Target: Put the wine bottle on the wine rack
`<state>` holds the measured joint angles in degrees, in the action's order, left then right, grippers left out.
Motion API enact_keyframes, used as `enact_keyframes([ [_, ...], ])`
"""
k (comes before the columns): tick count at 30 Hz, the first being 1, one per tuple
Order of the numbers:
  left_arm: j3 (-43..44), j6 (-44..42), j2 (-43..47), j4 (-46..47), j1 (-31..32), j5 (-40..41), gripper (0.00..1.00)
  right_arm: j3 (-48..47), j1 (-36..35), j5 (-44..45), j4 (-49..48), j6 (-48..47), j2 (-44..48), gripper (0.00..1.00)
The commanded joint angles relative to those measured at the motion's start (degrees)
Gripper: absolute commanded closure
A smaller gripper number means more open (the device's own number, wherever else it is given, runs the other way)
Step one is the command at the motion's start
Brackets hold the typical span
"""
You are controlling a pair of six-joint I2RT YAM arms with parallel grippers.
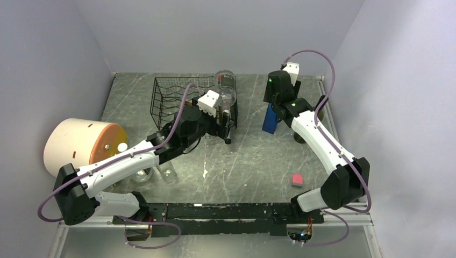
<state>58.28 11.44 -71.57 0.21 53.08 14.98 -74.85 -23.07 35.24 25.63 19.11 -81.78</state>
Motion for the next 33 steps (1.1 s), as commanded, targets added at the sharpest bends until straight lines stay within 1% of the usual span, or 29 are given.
enact_keyframes([
  [1, 1.47, 0.53, -0.17, 0.83, -0.08, 0.36, 0.01, -3.7, -1.52, -4.91, -2.5, -4.8, 5.4, 0.64],
  [3, 2.19, -0.88, -1.0, 0.85, -0.08, -0.57, 0.01, -4.34, -1.54, -8.81, -1.38, -5.97, 7.66, 0.65],
  [6, -0.15, -3.42, -1.41, 5.72, -0.08, -2.72, 0.01, -4.25, -1.55, -13.75, 0.45, -6.11, 11.55, 0.68],
  [9, -1.9, -5.98, -2.8, 9.77, -0.08, -8.49, 0.01, -3.26, -1.56, -18.74, 1.88, -5.86, 16.04, 0.69],
  [14, -0.68, -5.39, -7.42, 12.15, -0.08, -16.94, 0.01, -0.83, -1.54, -26.89, 2.56, -5.37, 22.23, 0.71],
  [19, -0.7, -5.17, -11.17, 17.37, -0.08, -23.57, 0.01, 2.05, -1.55, -31.37, 1.71, -4.66, 26.81, 0.74],
  [22, -0.63, -5.89, -12.75, 19.33, -0.08, -28.1, 0.01, 3.25, -1.54, -34.87, 0.43, -3.86, 28.77, 0.75],
  [26, -2.08, -6.5, -13.59, 22.84, -0.08, -32.22, 0.01, 4.06, -1.56, -39.79, -1.18, -2.62, 30.31, 0.76],
  [31, -4.21, -8.82, -13.58, 26.74, -0.08, -43.69, 0.01, 4.87, -1.54, -43.58, -3.55, -0.9, 31.37, 0.76],
  [33, -4.56, -8.7, -13.8, 27.64, -0.08, -45.17, 0.02, 5.26, -1.54, -44.72, -4.62, -0.21, 31.72, 0.76],
])
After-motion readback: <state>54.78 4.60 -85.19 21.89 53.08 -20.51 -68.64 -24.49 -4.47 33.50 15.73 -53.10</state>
